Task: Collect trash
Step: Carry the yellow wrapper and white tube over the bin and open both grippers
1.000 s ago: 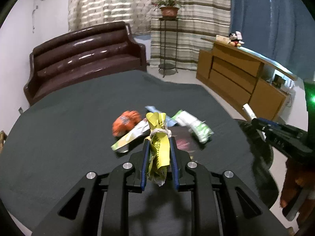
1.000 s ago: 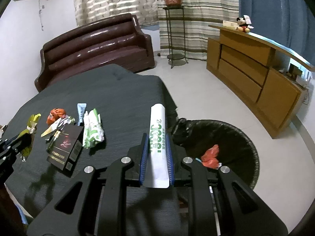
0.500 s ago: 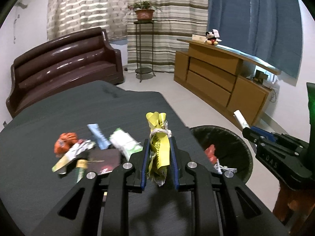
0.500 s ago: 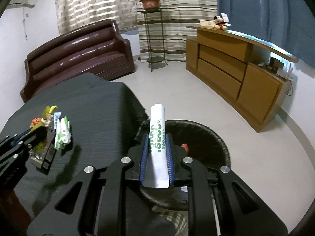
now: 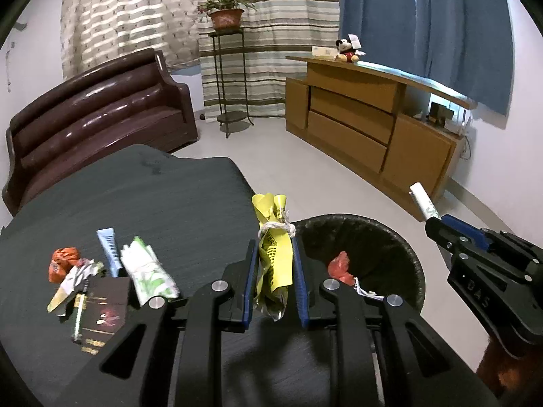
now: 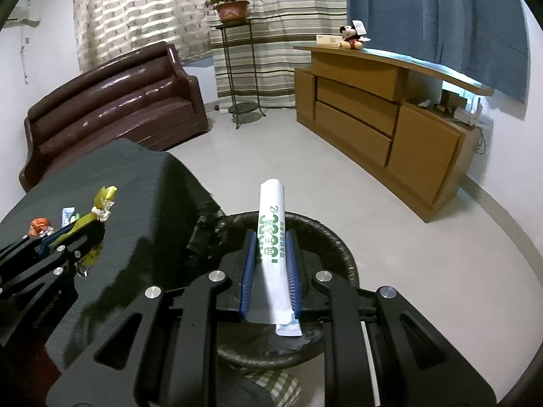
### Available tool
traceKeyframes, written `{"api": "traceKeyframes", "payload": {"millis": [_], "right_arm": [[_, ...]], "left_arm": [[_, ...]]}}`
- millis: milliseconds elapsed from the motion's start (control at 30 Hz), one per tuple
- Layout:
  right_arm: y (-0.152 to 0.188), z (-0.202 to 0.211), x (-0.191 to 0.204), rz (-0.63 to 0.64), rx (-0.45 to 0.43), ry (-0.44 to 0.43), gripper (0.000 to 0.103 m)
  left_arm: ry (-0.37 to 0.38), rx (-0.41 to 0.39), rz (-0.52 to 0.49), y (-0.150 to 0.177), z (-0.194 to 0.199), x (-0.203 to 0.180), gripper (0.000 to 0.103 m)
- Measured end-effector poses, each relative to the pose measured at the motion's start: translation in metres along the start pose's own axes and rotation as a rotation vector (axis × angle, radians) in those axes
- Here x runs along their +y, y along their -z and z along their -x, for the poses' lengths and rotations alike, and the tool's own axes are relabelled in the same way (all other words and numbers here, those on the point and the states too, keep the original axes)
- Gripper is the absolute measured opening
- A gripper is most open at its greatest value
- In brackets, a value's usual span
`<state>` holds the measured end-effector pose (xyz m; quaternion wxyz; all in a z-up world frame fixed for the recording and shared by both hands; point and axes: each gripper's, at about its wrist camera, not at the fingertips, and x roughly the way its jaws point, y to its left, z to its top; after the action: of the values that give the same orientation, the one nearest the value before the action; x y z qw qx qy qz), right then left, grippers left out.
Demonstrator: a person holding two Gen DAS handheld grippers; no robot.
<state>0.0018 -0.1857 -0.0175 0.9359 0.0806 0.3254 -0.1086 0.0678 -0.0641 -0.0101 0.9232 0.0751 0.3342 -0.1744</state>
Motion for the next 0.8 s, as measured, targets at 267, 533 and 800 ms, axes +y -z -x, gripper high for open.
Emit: {"api": "traceKeyframes", "payload": {"millis": [267,533,800], "right_arm": [[-0.001,-0.011,-0.018,-0.030,0.007,0.009,0.018],[0.002,-0.018,-0.026,-0.045,0.016,0.012,0.018],[0.002,-0.028,-0.025,-0.054,0.041,0.009,0.019]], "left_arm": [[-0.005,0.014,-0.034,0.000,-0.010,-0.013,0.021],[-0.010,0.033,-0.051,-0.003,-0.021,-0.022,0.021],[-0.005,0.056,-0.073,-0.004,-0.033,-0.031,0.022]]}}
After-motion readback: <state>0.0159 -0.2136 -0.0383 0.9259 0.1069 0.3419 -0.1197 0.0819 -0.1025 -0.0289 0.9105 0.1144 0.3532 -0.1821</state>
